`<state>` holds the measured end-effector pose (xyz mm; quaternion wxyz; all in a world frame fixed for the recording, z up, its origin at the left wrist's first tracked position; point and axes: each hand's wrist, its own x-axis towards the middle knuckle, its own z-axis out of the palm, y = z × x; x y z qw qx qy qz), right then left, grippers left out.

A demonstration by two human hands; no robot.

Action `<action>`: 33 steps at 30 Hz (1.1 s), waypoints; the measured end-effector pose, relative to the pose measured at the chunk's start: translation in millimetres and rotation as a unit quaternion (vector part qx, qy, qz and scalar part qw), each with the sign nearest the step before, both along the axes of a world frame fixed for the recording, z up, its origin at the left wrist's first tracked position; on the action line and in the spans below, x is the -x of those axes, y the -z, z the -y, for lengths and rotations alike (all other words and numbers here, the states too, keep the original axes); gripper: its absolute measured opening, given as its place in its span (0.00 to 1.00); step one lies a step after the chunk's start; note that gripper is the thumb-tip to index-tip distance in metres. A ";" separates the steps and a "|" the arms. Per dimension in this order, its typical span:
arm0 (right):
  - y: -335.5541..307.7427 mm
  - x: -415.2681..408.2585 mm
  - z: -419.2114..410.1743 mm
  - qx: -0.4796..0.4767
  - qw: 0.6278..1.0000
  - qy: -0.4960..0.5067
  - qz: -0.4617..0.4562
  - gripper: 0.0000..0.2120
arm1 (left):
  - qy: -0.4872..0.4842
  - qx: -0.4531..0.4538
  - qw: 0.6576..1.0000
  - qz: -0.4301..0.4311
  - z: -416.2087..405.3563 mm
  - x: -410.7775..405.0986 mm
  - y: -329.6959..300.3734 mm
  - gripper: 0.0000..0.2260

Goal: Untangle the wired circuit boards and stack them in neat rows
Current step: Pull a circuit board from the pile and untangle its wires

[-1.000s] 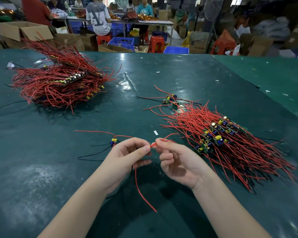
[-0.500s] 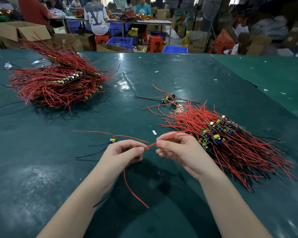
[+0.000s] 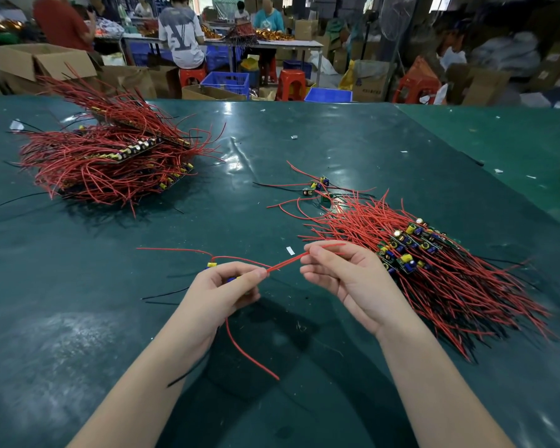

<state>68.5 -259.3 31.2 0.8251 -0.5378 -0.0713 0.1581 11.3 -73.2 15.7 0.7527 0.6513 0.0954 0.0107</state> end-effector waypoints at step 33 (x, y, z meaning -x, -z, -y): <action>26.3 1.1 -7.0 0.381 0.883 0.194 0.195 0.08 | 0.005 -0.155 0.988 -0.001 4.6 0.9 10.5 0.05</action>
